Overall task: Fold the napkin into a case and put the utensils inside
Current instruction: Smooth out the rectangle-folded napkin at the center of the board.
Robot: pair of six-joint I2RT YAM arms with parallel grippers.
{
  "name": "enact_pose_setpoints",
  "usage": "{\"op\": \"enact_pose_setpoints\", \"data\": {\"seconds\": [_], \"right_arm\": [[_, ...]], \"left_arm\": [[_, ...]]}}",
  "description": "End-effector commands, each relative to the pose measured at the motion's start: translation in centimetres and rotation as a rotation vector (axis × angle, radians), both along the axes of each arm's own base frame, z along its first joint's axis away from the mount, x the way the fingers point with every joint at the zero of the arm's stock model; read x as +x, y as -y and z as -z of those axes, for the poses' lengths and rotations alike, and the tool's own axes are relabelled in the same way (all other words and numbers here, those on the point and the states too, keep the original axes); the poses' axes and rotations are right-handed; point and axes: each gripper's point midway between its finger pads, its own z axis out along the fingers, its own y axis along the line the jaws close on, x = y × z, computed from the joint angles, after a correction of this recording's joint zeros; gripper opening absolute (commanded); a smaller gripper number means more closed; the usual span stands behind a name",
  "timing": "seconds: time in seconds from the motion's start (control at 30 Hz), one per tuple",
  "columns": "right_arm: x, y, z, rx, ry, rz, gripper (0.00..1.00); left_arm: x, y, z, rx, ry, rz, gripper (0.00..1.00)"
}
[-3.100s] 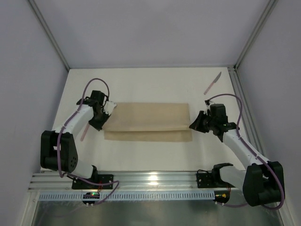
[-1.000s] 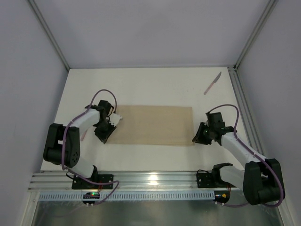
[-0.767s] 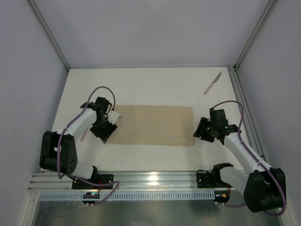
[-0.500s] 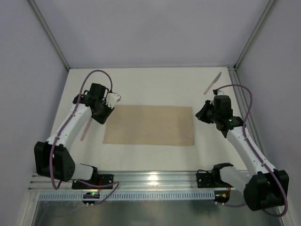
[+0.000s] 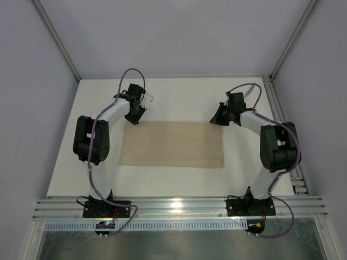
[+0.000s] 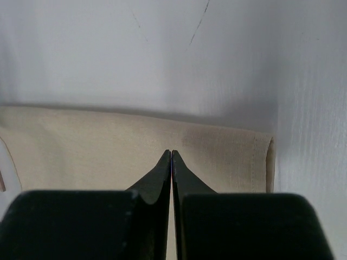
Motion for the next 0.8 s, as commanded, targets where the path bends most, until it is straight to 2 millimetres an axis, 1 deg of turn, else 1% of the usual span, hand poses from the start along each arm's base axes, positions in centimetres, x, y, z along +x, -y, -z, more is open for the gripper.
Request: {"op": "enact_pose_setpoints", "data": {"seconds": [0.0,0.03,0.07,0.17,0.3,0.37,0.4,0.43,0.5,0.57,0.67,0.7,0.77], "right_arm": [[1.9,-1.1,-0.4,0.040,0.025,-0.007,0.04],[2.1,-1.0,0.0,0.033,0.017,-0.003,0.04],[2.0,-0.9,0.8,0.024,-0.002,-0.002,0.04],[2.2,-0.3,1.8,-0.011,-0.023,0.015,0.04],[2.1,0.5,2.9,-0.064,-0.046,0.037,0.04],[2.3,1.3,3.4,-0.098,-0.057,0.052,0.03],[2.2,1.5,4.1,-0.108,-0.073,0.054,0.04],[2.4,2.0,4.2,-0.106,-0.077,0.063,0.03],[2.4,2.1,4.1,-0.091,-0.080,0.066,0.04],[2.8,2.9,3.5,-0.109,-0.066,0.088,0.04],[3.2,3.5,2.4,-0.131,-0.053,0.090,0.04],[3.2,3.5,2.1,-0.135,-0.051,0.084,0.04],[3.4,3.8,0.4,-0.159,-0.018,0.081,0.04]], "left_arm": [[2.8,-0.2,0.3,0.013,0.061,-0.048,0.17],[3.2,-0.4,1.2,0.015,0.054,-0.057,0.17],[3.3,-0.5,1.7,0.020,0.047,-0.059,0.18],[3.3,-1.1,3.3,0.032,0.010,-0.079,0.17],[3.5,-2.3,4.3,0.034,-0.007,-0.115,0.18],[3.6,-2.4,4.8,0.032,-0.013,-0.124,0.18],[3.5,-2.4,5.0,0.032,-0.016,-0.123,0.18],[3.5,-2.4,5.2,0.029,-0.022,-0.123,0.18],[3.4,-2.3,5.6,0.026,-0.039,-0.122,0.18],[3.3,-2.2,5.8,0.020,-0.043,-0.121,0.18],[3.4,-1.7,5.5,-0.008,-0.036,-0.118,0.19],[3.5,-1.5,5.1,-0.022,-0.029,-0.115,0.19],[3.4,-0.7,4.7,-0.059,-0.032,-0.104,0.20]]}}
